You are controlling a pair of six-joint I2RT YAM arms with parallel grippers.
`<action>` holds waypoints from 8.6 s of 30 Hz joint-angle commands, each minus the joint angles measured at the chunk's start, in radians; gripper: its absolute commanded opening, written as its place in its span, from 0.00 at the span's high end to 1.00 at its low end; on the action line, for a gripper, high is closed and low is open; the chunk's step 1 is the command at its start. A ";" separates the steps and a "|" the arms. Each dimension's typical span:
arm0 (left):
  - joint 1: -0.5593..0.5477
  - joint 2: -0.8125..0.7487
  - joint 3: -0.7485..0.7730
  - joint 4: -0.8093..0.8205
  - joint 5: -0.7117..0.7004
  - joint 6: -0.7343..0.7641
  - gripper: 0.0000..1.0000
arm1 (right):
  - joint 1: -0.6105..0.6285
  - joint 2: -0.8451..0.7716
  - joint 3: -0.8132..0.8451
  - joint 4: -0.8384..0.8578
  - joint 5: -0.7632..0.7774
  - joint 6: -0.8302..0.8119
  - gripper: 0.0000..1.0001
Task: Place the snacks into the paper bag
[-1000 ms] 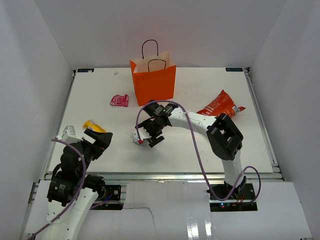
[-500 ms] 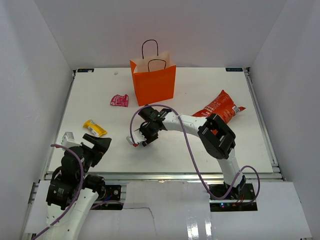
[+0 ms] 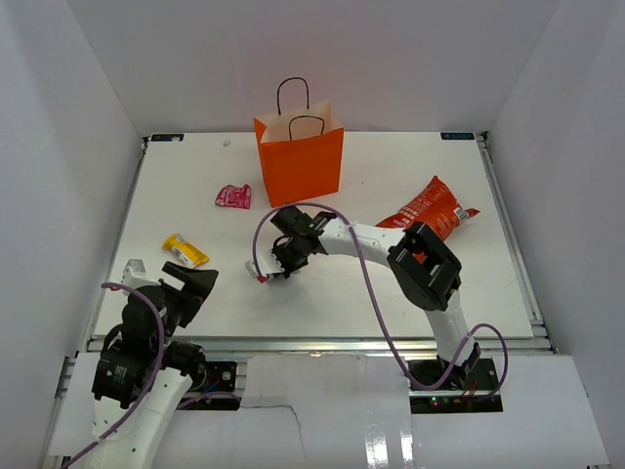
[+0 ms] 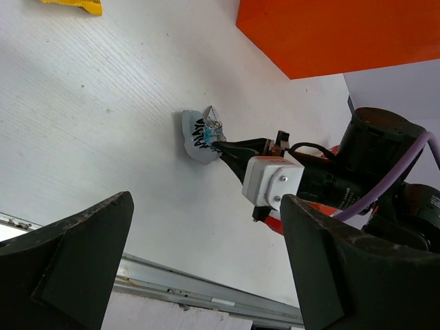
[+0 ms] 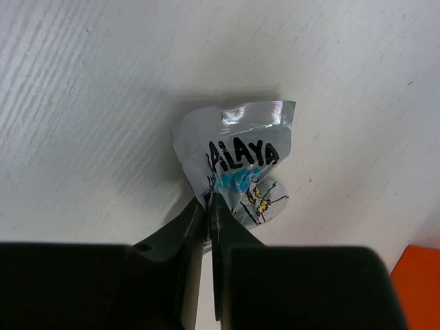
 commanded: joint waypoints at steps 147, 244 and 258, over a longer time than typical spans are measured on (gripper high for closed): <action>-0.045 1.742 1.355 0.864 0.346 0.769 0.69 | -0.854 -0.912 -0.586 0.057 -0.601 0.721 0.29; 0.101 1.372 0.939 1.008 0.510 0.627 0.95 | -0.854 -0.849 -0.529 0.047 -0.532 0.702 0.29; -0.046 1.684 1.255 0.923 0.306 0.697 0.79 | -0.855 -0.895 -0.544 0.041 -0.516 0.696 0.28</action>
